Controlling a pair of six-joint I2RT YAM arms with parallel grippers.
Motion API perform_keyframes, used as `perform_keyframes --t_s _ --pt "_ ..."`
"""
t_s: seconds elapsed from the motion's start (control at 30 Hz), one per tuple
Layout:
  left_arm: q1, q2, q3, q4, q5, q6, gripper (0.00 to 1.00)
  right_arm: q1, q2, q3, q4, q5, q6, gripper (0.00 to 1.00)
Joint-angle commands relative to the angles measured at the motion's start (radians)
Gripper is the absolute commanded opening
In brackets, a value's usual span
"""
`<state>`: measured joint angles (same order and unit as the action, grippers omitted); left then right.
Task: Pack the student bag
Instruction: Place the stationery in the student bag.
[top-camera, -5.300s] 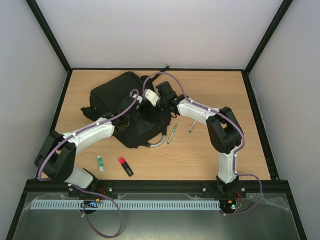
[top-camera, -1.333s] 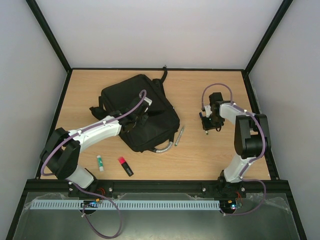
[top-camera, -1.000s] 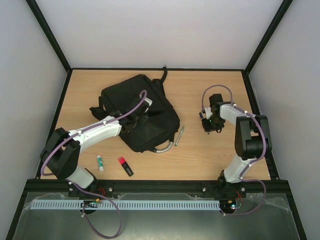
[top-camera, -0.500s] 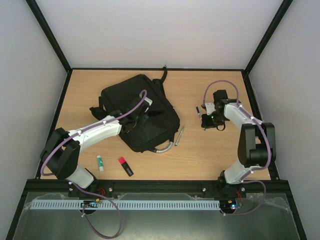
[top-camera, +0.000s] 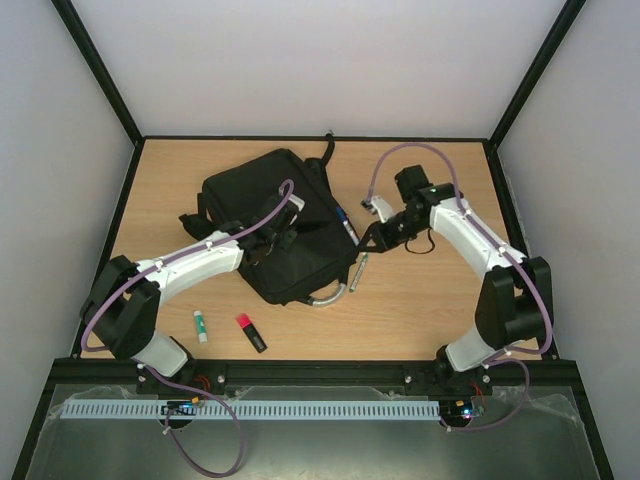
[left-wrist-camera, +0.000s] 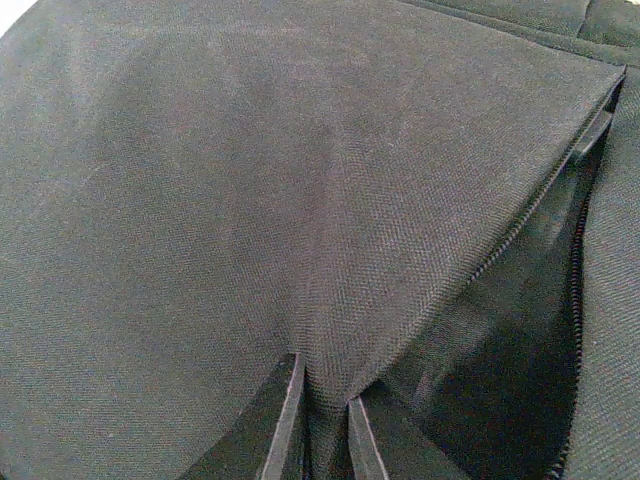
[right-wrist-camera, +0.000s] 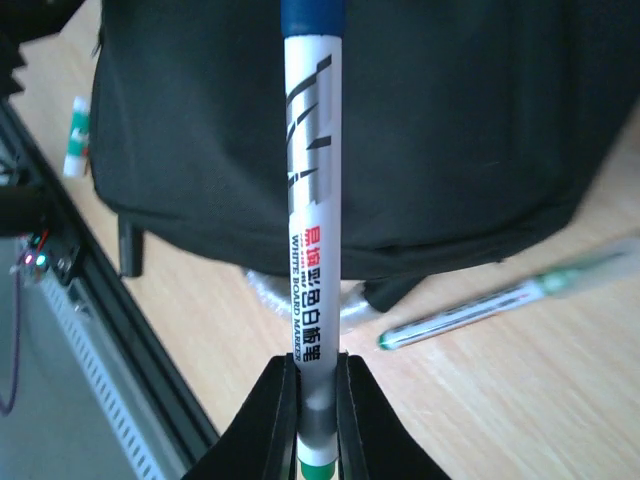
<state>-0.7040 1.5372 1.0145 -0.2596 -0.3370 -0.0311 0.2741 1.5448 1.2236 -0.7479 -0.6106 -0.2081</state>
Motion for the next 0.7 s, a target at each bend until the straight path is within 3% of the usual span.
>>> perform_keyframes --t_s 0.0,0.37,0.67 --pt "-0.017 -0.013 0.024 -0.001 0.012 -0.017 0.09 0.056 0.043 0.002 -0.128 -0.084 -0.057 0.01" --pt "-0.018 -0.012 0.024 0.0 0.015 -0.018 0.09 0.146 0.187 0.044 -0.182 -0.044 -0.035 0.01" --pt "-0.018 0.016 0.022 0.005 0.021 -0.018 0.1 0.148 0.376 0.255 -0.211 0.016 0.039 0.01"
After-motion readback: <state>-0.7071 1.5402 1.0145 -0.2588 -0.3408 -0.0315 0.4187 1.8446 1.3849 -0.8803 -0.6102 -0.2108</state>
